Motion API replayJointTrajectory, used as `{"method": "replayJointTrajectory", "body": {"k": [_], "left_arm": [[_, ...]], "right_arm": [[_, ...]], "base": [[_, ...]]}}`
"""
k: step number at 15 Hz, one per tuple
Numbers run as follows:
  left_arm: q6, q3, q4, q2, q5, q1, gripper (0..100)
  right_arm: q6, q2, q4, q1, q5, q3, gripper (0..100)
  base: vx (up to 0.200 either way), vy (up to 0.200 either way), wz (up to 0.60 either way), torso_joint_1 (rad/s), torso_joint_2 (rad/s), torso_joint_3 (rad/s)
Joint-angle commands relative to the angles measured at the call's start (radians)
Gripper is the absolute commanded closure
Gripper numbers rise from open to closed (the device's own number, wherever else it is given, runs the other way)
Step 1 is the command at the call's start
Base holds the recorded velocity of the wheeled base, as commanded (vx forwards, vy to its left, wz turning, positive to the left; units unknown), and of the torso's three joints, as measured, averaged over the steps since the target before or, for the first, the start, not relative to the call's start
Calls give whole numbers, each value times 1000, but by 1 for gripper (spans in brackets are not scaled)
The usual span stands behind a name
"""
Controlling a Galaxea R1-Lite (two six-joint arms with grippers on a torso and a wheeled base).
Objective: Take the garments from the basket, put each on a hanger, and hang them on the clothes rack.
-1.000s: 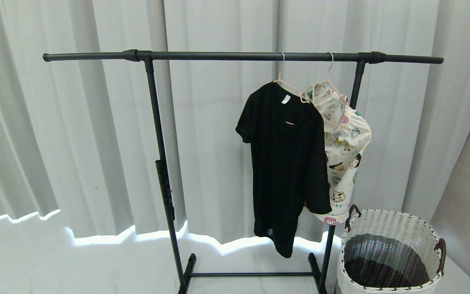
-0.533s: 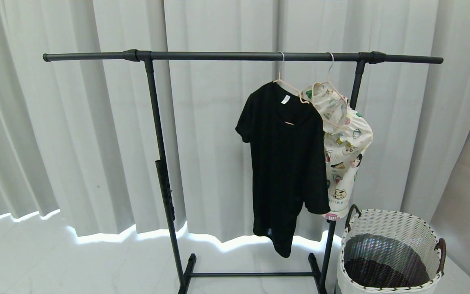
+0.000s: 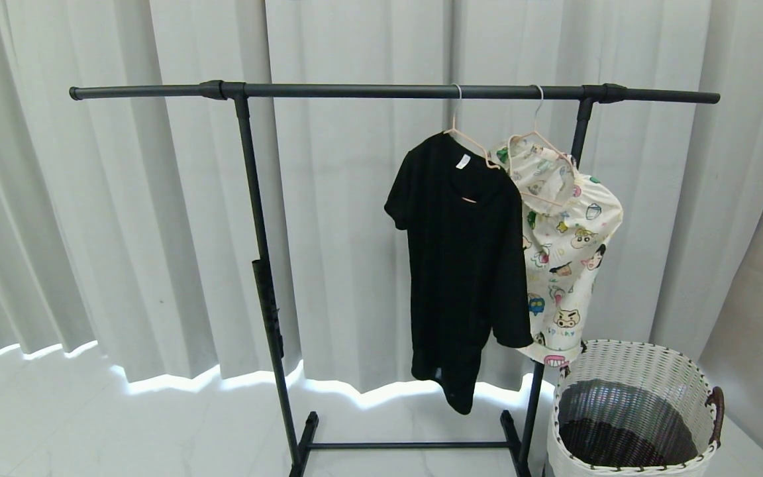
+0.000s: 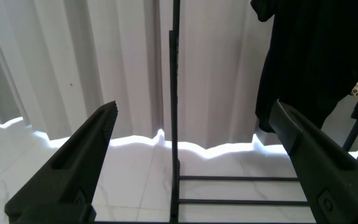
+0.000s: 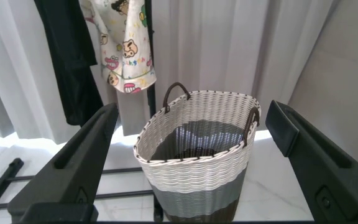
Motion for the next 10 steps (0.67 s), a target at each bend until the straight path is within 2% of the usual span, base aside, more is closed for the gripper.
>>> {"method": "replayJointTrajectory", "body": {"k": [1, 10], "left_arm": [[1, 0, 0, 0, 0, 0, 0], [1, 0, 0, 0, 0, 0, 0]], "right_arm": [[0, -2, 0, 0, 0, 0, 0], [0, -2, 0, 0, 0, 0, 0]], "base": [[0, 0, 0, 0, 0, 0], [0, 0, 0, 0, 0, 0]]}}
